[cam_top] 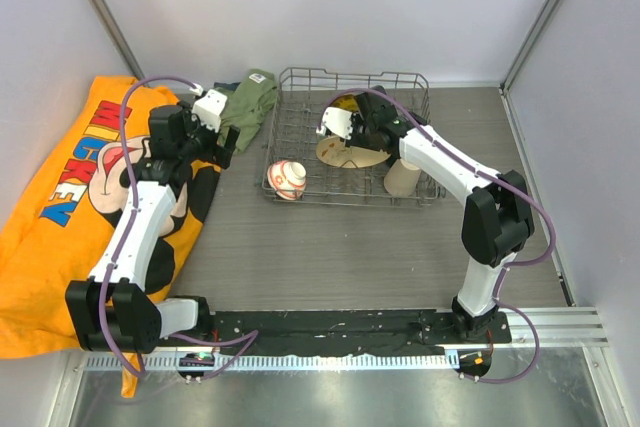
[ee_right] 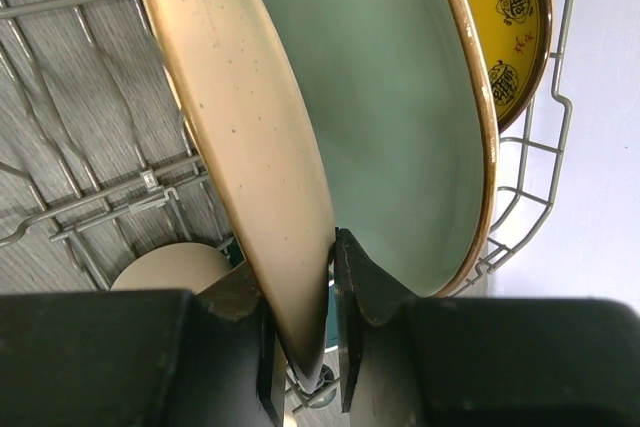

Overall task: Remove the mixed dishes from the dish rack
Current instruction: Pick up the plate from the dish rack.

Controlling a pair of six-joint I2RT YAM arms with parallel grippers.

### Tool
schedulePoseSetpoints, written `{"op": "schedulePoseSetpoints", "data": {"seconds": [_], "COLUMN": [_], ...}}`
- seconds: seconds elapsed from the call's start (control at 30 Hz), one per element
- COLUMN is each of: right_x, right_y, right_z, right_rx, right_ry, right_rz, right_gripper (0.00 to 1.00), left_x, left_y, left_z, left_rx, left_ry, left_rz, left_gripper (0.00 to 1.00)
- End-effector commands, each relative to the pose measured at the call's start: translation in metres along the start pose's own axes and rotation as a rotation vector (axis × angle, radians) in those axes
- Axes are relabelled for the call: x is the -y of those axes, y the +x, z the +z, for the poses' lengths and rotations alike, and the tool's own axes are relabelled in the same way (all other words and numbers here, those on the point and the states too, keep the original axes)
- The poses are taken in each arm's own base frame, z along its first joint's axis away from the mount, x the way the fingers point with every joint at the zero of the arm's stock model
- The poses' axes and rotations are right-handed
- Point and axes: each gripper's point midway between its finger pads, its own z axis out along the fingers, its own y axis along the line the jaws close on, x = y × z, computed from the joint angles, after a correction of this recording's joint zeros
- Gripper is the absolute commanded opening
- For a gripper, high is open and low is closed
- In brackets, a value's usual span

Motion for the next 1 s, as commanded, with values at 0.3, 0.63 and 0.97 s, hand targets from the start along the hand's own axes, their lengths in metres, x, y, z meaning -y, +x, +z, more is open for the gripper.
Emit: {"op": "schedulePoseSetpoints", "data": {"seconds": [0.3, 0.63, 0.97], "right_x": [0.059, 0.072, 0.077], "right_y": [-0.039, -0.051, -0.068], "right_z": [-0.055, -0.083, -0.120], "right_rx": [0.118, 0.167, 0.246], "right_ry": [0.163, 0.200, 0.187], "right_rz": [0.020, 0.042, 0.097], "right_gripper": [0.02, 0.01, 0.01], "left_x": [-0.006, -0.005, -0.004], "left_y": [-0.024, -0.027, -0.026], "left_z": [-0.015, -0.022, -0.028], "left_rx": [0.090, 0.103, 0.112], "left_ry": [-0.041, -0.046, -0.051], "left_rz": [0.047, 0.051, 0.051], "left_gripper": [1.00, 1.00, 1.00]}}
